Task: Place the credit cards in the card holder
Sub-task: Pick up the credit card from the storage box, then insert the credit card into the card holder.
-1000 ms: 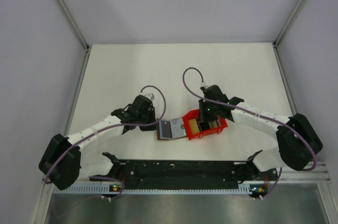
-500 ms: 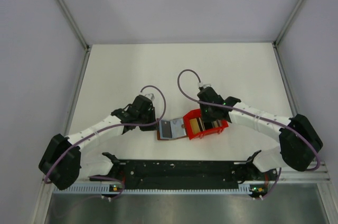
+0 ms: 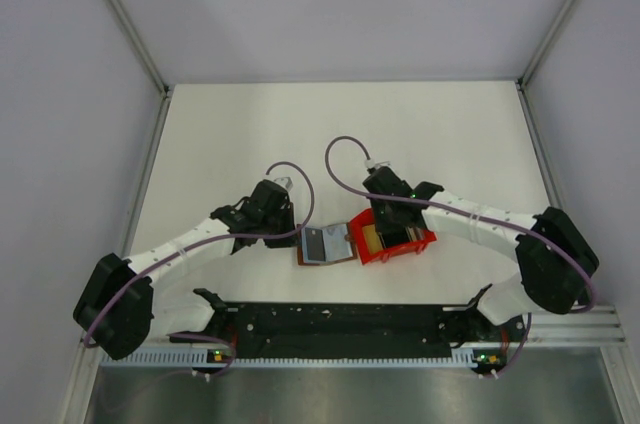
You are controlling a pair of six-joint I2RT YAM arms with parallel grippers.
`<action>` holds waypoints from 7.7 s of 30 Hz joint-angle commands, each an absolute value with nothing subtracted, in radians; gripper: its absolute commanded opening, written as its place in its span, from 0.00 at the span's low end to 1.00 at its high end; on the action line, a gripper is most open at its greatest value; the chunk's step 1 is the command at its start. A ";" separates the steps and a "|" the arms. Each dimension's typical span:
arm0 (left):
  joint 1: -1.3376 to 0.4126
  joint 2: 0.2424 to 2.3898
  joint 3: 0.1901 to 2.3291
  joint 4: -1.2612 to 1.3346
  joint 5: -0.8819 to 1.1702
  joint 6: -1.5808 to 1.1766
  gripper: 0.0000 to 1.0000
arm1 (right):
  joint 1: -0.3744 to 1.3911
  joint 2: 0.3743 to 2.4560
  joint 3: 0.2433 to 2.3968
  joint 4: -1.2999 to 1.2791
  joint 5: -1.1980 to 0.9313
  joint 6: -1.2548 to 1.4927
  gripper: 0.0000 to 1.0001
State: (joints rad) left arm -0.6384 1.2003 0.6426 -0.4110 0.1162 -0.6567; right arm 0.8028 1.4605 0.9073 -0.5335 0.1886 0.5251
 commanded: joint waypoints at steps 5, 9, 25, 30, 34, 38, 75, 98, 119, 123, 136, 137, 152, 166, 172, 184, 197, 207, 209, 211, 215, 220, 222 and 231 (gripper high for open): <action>-0.638 1.175 0.634 -0.382 0.120 -0.664 0.00 | 0.813 1.404 0.911 -0.586 0.276 0.551 0.02; -0.638 1.177 0.634 -0.382 0.121 -0.663 0.00 | 0.813 1.367 0.917 -0.587 0.298 0.549 0.01; -0.640 1.175 0.627 -0.376 0.126 -0.664 0.00 | 0.810 1.404 0.907 -0.584 0.267 0.538 0.17; -0.638 1.178 0.629 -0.373 0.129 -0.664 0.00 | 0.810 1.364 0.913 -0.583 0.281 0.540 0.25; -0.640 1.177 0.626 -0.371 0.127 -0.664 0.00 | 0.811 1.324 0.923 -0.584 0.293 0.534 0.27; -0.640 1.175 0.627 -0.374 0.126 -0.663 0.00 | 0.798 1.298 0.908 -0.584 0.293 0.534 0.28; -0.638 1.187 0.637 -0.377 0.129 -0.663 0.00 | 0.781 1.457 0.908 -0.532 0.233 0.482 0.00; -0.638 1.180 0.637 -0.383 0.132 -0.664 0.00 | 0.669 1.137 0.894 -0.498 -0.016 0.661 0.00; -0.638 1.167 0.634 -0.407 0.081 -0.707 0.00 | 1.137 1.670 1.470 -1.032 0.887 1.108 0.00; -0.638 1.157 0.629 -0.405 0.063 -0.724 0.00 | 1.137 1.674 1.465 -1.034 0.876 1.117 0.00; -0.638 1.120 0.624 -0.387 0.066 -0.758 0.00 | 1.086 1.451 1.166 -0.508 0.416 0.780 0.00; -0.638 1.115 0.626 -0.387 0.067 -0.756 0.00 | 1.088 1.431 1.140 -0.473 0.387 0.766 0.00; -0.638 1.071 0.612 -0.403 0.084 -0.739 0.00 | 1.081 1.364 0.956 -0.215 0.169 0.736 0.00; -0.638 1.058 0.611 -0.410 0.086 -0.739 0.00 | 1.089 1.451 0.976 -0.167 0.210 0.854 0.00; -0.640 1.060 0.609 -0.408 0.086 -0.746 0.00 | 1.135 1.511 0.989 -0.126 0.294 0.876 0.00; -0.638 1.065 0.607 -0.399 0.089 -0.747 0.00 | 1.160 1.545 0.985 -0.048 0.351 0.865 0.00; -0.640 1.066 0.601 -0.393 0.095 -0.744 0.00 | 1.166 1.586 1.026 -0.054 0.321 0.850 0.00; -0.638 1.063 0.597 -0.393 0.094 -0.747 0.00 | 1.178 1.560 1.031 -0.051 0.344 0.834 0.00; -0.638 1.062 0.598 -0.393 0.095 -0.747 0.00 | 1.178 1.565 1.029 -0.046 0.350 0.831 0.00; -0.638 1.060 0.598 -0.394 0.095 -0.747 0.00 | 1.178 1.578 1.043 -0.064 0.350 0.831 0.00; -0.638 1.060 0.601 -0.396 0.097 -0.749 0.00 | 1.180 1.597 1.046 -0.069 0.344 0.836 0.00; -0.640 1.049 0.591 -0.380 0.107 -0.758 0.00 | 1.180 1.603 1.049 -0.072 0.351 0.839 0.00; -0.638 1.049 0.591 -0.379 0.109 -0.761 0.00 | 1.180 1.612 1.054 -0.078 0.351 0.839 0.00; -0.638 1.046 0.586 -0.373 0.110 -0.769 0.00 | 1.180 1.634 1.058 -0.087 0.344 0.842 0.00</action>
State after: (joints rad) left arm -0.6384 1.0706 0.5922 -0.4152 0.0975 -0.7609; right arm 1.1648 1.6215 1.0046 -0.0975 0.3321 0.8463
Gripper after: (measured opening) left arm 0.011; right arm 0.006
